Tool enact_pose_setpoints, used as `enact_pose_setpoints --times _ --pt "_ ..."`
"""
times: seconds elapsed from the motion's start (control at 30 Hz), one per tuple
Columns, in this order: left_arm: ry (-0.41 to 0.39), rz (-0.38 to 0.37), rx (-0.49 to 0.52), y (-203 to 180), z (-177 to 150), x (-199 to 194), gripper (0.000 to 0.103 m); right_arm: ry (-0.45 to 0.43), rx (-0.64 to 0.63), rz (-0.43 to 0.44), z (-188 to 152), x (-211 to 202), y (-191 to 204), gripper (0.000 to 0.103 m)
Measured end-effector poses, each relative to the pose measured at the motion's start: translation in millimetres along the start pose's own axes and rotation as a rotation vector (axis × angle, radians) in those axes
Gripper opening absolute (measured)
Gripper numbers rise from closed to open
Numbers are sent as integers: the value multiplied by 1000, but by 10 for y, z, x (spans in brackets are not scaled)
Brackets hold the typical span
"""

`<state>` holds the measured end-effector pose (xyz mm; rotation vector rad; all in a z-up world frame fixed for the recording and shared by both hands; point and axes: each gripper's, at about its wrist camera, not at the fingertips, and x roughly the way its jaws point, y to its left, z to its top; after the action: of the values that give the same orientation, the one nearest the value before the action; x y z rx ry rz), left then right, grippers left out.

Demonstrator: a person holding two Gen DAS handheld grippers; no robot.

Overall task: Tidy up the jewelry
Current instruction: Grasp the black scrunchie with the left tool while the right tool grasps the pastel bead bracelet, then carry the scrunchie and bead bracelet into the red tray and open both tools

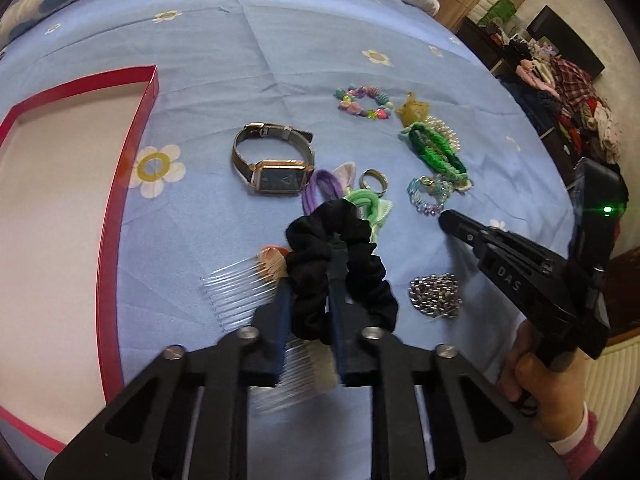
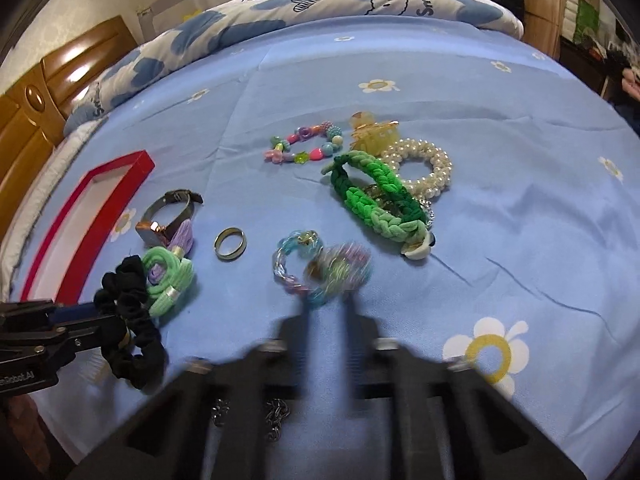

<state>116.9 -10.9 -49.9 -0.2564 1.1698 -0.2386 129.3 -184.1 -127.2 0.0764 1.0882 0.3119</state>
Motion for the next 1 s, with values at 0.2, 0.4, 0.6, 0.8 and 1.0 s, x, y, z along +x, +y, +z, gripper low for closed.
enact_pose_setpoints --times 0.2,0.4,0.6,0.8,1.0 --pt "-53 -21 15 -50 -16 -196 9 -37 21 37 -27 -139 -47 0" --pt "-85 -46 11 -83 -26 -369 9 -76 19 52 -4 -295 1 0" --pt "-110 -64 -4 -76 -43 -527 9 -46 94 75 75 -152 -71 68" --pt "-135 -79 -20 -24 -37 -690 9 -21 74 25 210 89 -19 61" --pt "-151 -78 -38 65 -46 -783 9 -27 68 -7 250 174 -46 8"
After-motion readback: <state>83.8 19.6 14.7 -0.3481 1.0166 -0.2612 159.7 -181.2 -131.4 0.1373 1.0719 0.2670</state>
